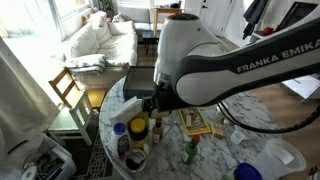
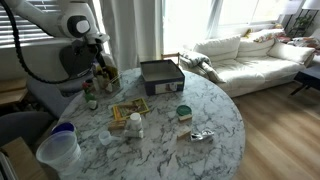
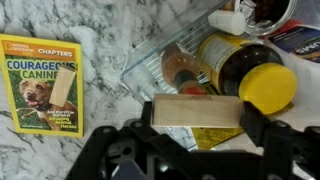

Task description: Move the wooden block and the green bottle to the left

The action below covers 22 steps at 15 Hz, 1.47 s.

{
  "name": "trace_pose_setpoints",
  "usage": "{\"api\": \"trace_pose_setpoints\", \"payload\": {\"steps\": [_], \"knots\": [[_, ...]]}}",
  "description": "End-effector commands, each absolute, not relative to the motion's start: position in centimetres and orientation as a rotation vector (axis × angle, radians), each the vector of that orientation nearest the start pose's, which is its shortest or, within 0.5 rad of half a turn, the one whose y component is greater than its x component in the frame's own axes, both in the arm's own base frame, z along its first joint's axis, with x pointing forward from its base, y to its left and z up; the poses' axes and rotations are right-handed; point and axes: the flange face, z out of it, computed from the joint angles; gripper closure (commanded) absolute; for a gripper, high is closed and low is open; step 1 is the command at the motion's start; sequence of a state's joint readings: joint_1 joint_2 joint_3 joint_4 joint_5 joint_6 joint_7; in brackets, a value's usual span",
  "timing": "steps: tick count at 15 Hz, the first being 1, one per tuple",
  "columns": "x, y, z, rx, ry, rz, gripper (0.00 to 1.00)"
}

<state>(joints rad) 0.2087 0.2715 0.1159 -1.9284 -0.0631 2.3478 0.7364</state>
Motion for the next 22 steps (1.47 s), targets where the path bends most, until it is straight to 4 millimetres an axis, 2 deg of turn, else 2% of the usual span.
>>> {"api": "trace_pose_setpoints", "payload": {"steps": [1,16,17,19,22], "knots": [[59.71,19.84,36.28,-3.060,0.541,-0.192,0.40],[59.58,19.88,36.17,-3.099,0.512,-0.181,0.40],[59.59,19.86,36.16,-3.100,0.515,-0.182,0.04],[59.61,19.76,36.23,-3.100,0.519,-0.180,0.00],[59.65,19.51,36.57,-3.097,0.526,-0.183,0.00]]}}
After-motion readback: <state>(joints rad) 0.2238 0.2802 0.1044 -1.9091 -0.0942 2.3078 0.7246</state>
